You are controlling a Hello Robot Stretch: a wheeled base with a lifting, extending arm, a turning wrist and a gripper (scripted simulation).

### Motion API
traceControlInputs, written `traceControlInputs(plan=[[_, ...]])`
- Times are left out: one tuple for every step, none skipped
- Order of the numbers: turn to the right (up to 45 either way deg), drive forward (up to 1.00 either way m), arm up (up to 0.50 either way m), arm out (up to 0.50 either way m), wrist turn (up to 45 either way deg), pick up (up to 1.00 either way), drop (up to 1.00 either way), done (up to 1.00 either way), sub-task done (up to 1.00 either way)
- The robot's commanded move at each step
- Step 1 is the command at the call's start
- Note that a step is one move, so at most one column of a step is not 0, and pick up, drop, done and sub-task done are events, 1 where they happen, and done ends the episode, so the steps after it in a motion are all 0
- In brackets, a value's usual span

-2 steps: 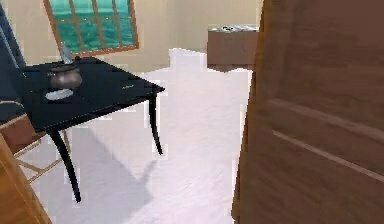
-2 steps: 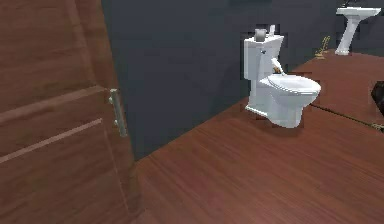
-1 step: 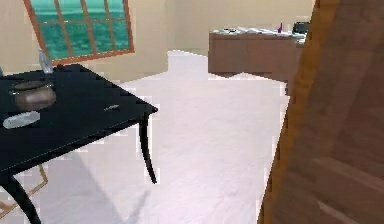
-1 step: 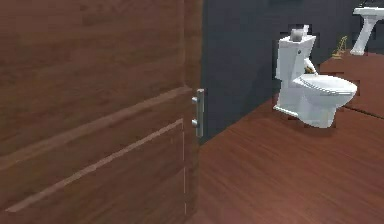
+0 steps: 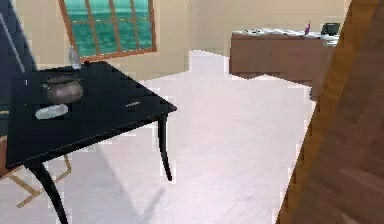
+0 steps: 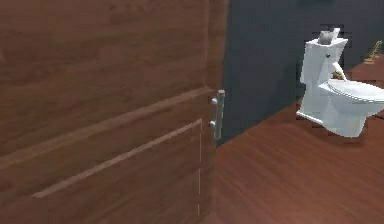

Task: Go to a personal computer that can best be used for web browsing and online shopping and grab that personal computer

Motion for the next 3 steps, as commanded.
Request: traceControlInputs(plan=[[0.0, 0.45, 0.00, 0.00, 0.0, 0.00, 0.00, 0.00, 0.00], [0.0, 0.25, 0.00, 0.00, 0.0, 0.00, 0.00, 0.00, 0.00], [45.0, 0.00, 0.00, 0.00, 0.0, 0.00, 0.00, 0.00, 0.00]])
